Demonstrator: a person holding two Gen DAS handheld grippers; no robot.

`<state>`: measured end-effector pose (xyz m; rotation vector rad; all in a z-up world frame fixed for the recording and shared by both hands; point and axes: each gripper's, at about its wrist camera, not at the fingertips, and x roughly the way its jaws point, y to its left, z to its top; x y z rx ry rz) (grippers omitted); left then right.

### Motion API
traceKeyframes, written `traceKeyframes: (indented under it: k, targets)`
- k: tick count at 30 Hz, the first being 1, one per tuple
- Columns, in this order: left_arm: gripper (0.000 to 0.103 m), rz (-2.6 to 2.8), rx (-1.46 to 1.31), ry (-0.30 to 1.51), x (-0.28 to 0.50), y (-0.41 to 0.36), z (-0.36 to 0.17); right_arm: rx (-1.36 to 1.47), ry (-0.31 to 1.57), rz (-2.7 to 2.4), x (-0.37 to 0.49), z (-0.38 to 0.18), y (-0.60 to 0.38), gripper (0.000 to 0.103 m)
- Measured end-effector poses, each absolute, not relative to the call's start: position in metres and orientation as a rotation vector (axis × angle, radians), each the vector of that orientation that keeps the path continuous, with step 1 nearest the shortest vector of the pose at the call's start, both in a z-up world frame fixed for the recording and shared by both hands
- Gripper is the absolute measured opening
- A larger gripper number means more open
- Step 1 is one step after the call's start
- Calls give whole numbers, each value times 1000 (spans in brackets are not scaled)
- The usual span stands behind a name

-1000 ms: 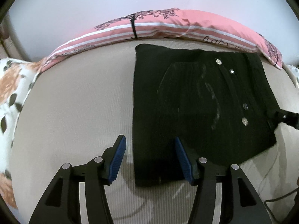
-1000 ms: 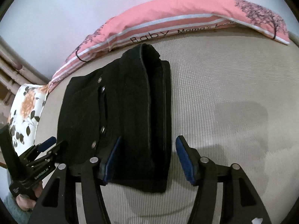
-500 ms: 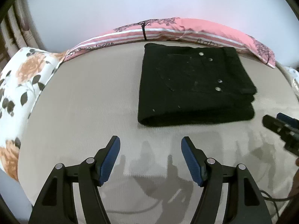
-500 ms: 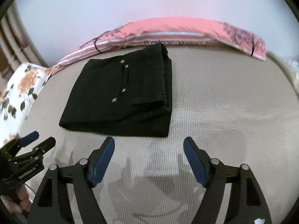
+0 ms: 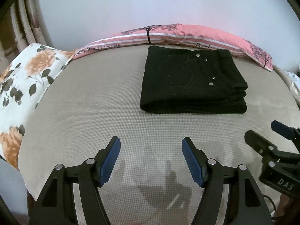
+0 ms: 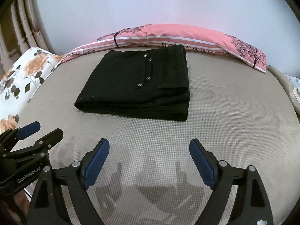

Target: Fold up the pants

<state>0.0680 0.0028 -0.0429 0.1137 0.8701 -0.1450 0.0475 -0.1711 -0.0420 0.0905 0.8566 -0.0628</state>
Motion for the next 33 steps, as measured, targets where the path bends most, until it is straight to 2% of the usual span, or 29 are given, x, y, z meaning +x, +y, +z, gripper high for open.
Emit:
traceKeyframes:
  k: [8, 33]
  targets:
    - [68, -143, 105, 860, 64, 5, -41, 97, 839, -77, 43, -40, -171, 88]
    - [68, -144, 128, 879, 56, -4, -48, 129, 860, -82, 41, -45, -172, 89]
